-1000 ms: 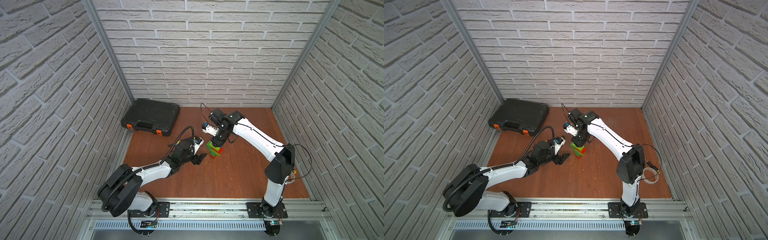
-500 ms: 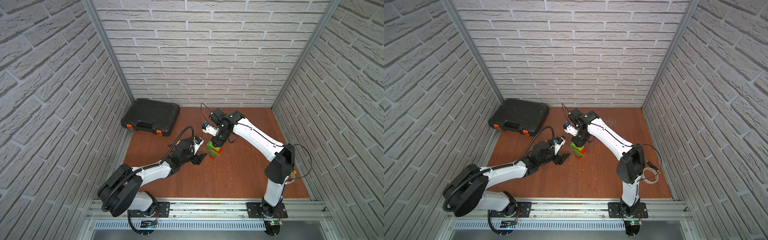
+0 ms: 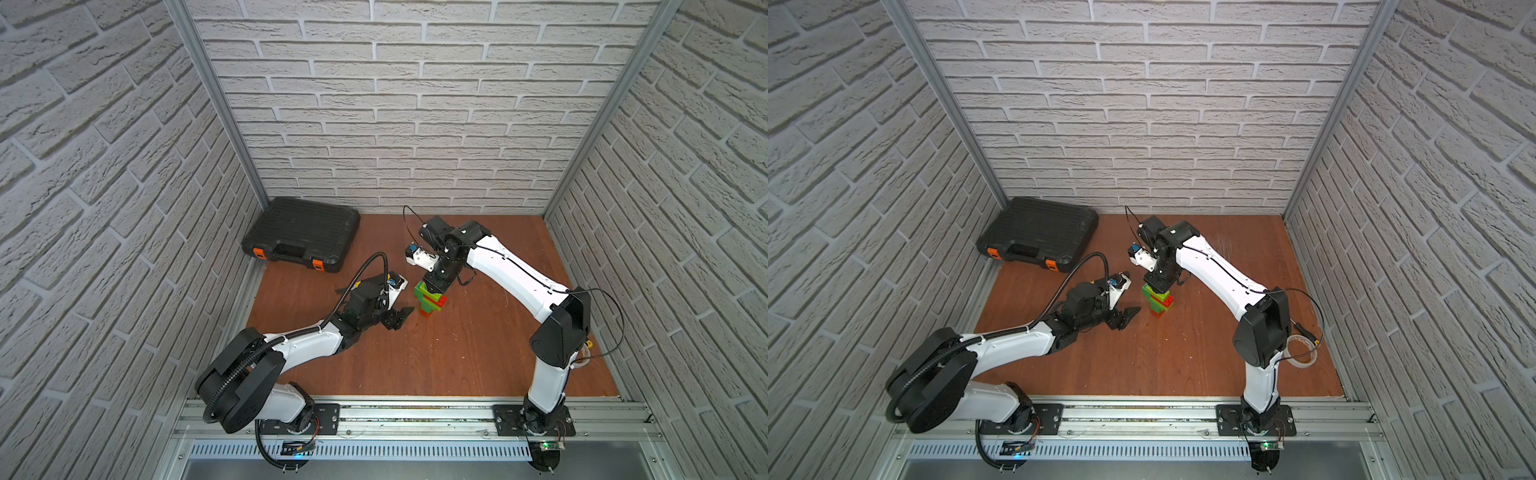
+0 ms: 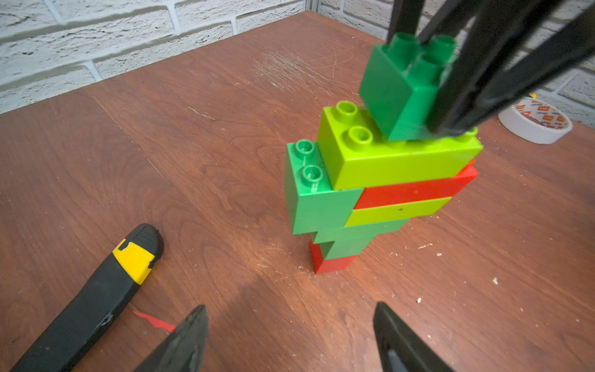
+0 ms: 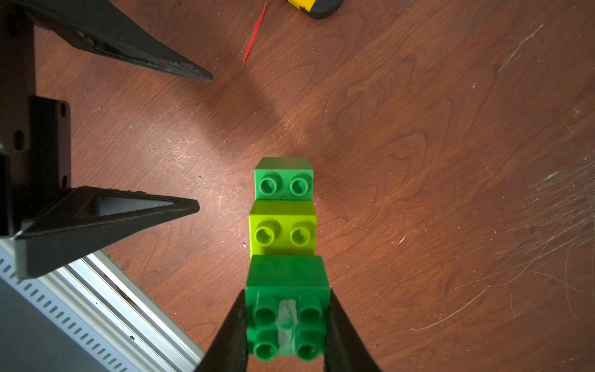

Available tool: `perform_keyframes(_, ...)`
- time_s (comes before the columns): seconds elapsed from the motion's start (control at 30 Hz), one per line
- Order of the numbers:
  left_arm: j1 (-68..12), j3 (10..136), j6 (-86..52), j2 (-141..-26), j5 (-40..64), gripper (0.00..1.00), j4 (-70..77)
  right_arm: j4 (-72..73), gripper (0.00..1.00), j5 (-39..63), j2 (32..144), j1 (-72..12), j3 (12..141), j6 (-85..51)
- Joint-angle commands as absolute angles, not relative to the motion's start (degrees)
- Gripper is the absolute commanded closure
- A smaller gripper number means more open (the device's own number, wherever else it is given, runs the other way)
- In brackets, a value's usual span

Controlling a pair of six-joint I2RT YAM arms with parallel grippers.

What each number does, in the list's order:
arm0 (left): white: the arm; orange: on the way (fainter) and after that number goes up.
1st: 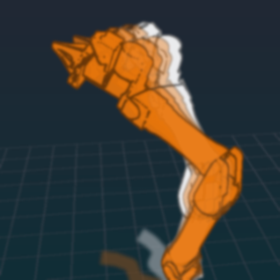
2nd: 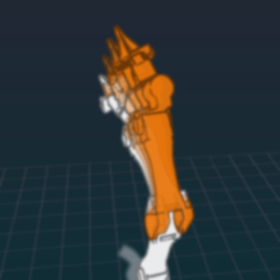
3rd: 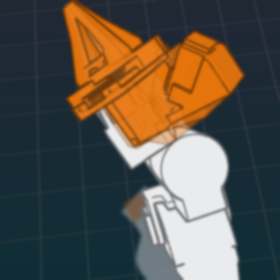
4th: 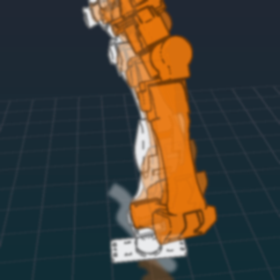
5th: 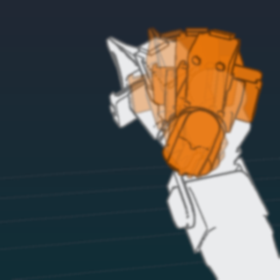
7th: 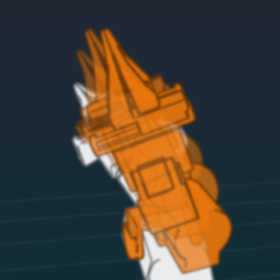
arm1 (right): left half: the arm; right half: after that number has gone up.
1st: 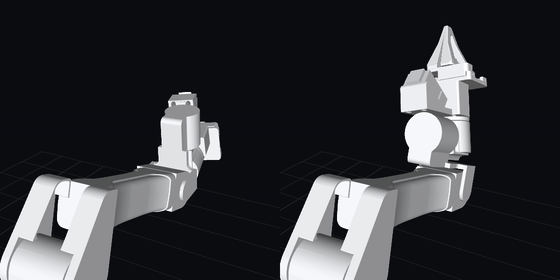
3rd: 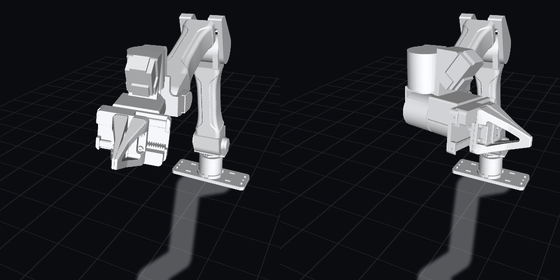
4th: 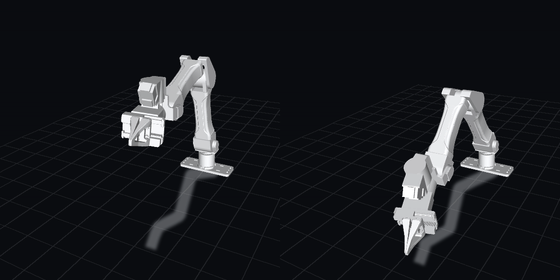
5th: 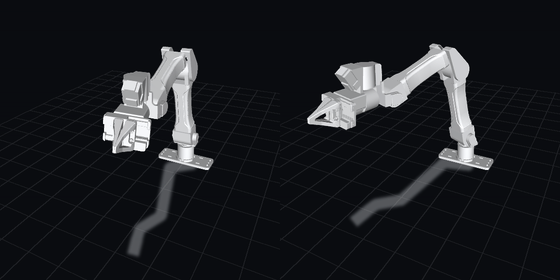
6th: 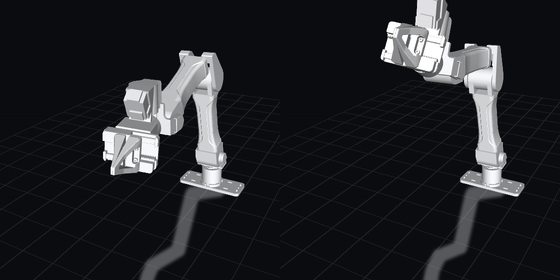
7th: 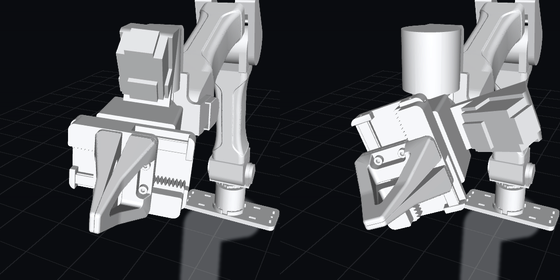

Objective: Assemble a spoon with lego
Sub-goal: Assemble the lego brick with the lego brick.

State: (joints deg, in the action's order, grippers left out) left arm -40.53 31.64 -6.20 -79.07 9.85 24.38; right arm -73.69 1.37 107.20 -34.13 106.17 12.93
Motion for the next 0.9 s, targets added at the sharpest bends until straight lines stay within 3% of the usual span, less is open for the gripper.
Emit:
perform_keyframes(0.0, -40.7, 31.8, -6.5, -79.7, 9.5, 0.20, 26.1, -74.5, 0.86, 2.4, 104.5, -33.9, 106.0, 13.6)
perform_keyframes(0.87, -40.7, 30.9, -6.9, -79.0, 9.2, 0.20, 25.9, -74.4, 0.86, 3.0, 106.8, -33.9, 105.2, 13.5)
